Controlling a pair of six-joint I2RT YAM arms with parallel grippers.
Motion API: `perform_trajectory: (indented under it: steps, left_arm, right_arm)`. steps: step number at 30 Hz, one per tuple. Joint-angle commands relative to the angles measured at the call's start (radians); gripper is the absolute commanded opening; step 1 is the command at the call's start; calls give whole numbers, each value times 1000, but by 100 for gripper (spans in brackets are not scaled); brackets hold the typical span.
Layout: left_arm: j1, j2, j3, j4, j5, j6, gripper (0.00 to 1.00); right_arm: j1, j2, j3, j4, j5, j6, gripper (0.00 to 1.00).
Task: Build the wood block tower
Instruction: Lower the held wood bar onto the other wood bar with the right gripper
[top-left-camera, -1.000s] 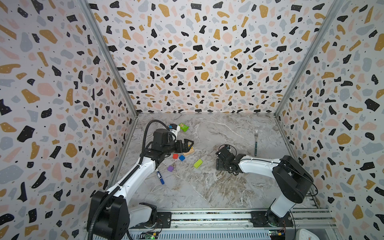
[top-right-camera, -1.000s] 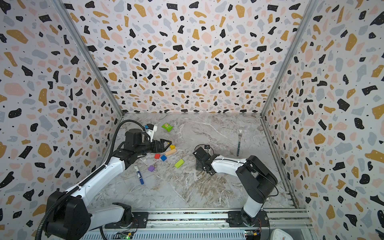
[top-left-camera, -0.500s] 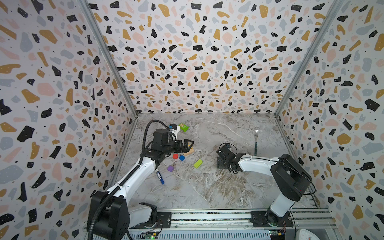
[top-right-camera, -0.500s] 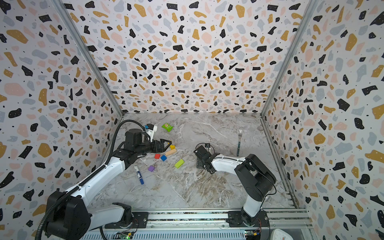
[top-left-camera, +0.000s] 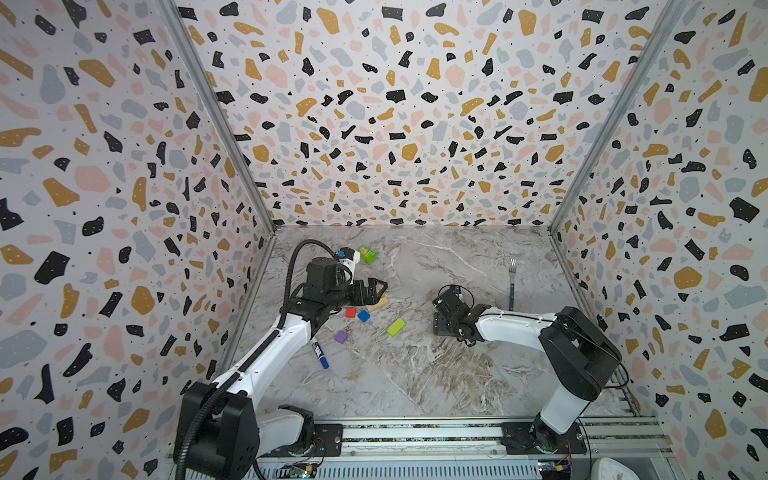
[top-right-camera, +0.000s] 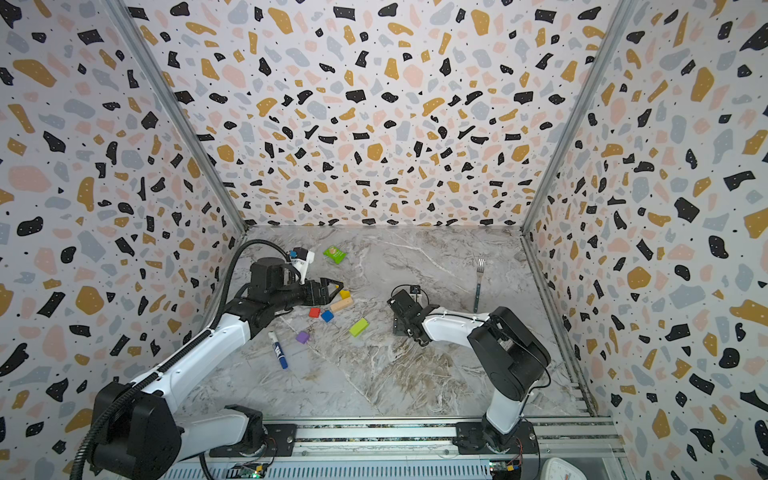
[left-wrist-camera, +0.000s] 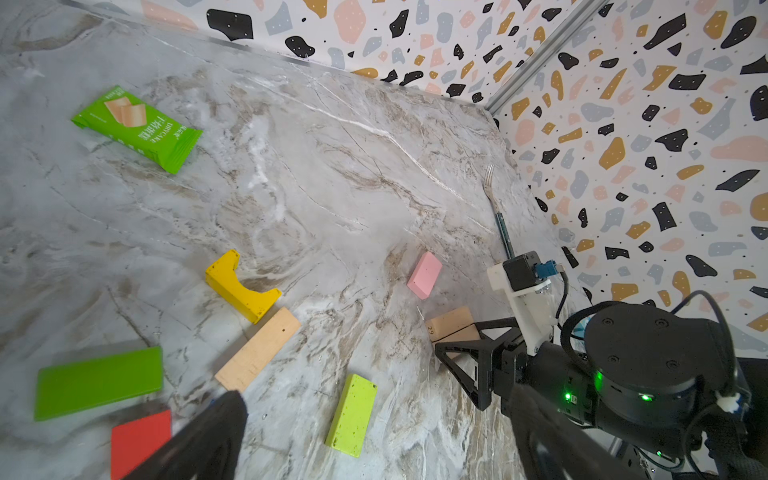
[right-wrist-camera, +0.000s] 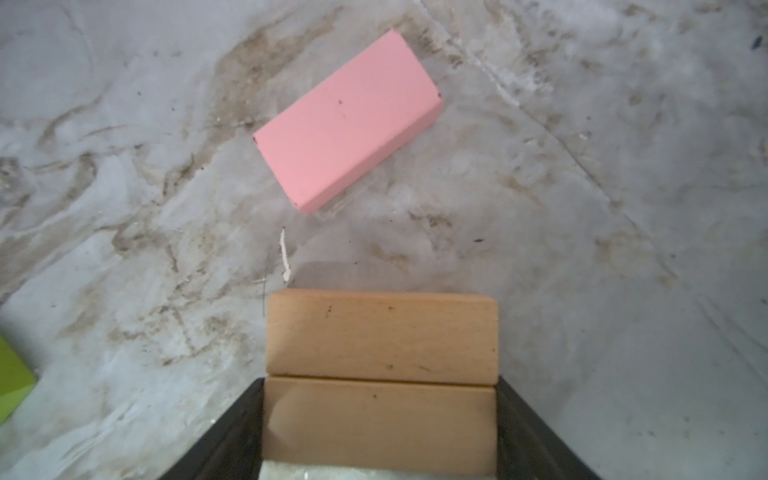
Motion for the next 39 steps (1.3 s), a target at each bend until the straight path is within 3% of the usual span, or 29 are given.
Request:
perform_trajectory:
  steps: [1, 14, 39]
  left_arm:
    - [-6, -5, -7, 18, 5, 5, 99]
    - [-5, -6, -5, 18, 4, 6, 100]
    - [-6, -10, -5, 18, 5, 6, 99]
  right_arm:
    - [-8, 44, 6, -49, -10, 0, 76]
    - [-16, 51, 7, -49, 5, -9, 76]
    - [-18, 43, 15, -55, 1, -12, 84]
